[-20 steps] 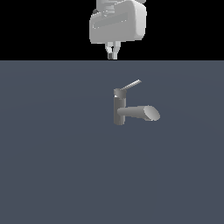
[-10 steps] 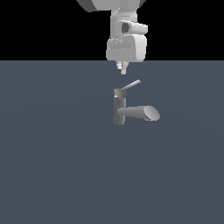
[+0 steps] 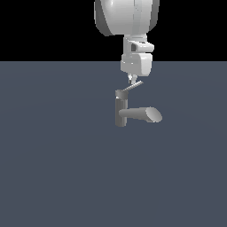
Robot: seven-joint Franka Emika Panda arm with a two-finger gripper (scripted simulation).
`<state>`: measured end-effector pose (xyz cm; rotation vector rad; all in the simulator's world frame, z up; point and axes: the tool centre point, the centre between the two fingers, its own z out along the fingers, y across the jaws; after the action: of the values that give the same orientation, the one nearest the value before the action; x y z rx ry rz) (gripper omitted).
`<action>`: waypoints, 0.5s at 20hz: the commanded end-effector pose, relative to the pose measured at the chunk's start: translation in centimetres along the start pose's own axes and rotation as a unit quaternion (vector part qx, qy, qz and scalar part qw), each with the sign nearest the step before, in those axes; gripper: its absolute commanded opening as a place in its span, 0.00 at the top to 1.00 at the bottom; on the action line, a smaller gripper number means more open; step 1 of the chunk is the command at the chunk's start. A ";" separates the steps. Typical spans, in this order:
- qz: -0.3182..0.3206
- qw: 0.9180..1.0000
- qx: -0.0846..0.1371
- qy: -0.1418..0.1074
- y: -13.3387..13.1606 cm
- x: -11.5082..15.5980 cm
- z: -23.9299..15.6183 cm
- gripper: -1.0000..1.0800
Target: Turn on the faucet by rotating a designated handle.
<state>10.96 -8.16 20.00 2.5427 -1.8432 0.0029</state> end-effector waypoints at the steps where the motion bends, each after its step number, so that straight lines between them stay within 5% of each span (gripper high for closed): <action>1: 0.017 1.000 0.000 0.000 -0.5 1.0 0.7 1.00; 10: 0.044 0.999 0.000 -0.001 -1.1 2.7 1.8 1.00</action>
<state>12.73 -10.30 18.22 2.4643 -1.9469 -0.0002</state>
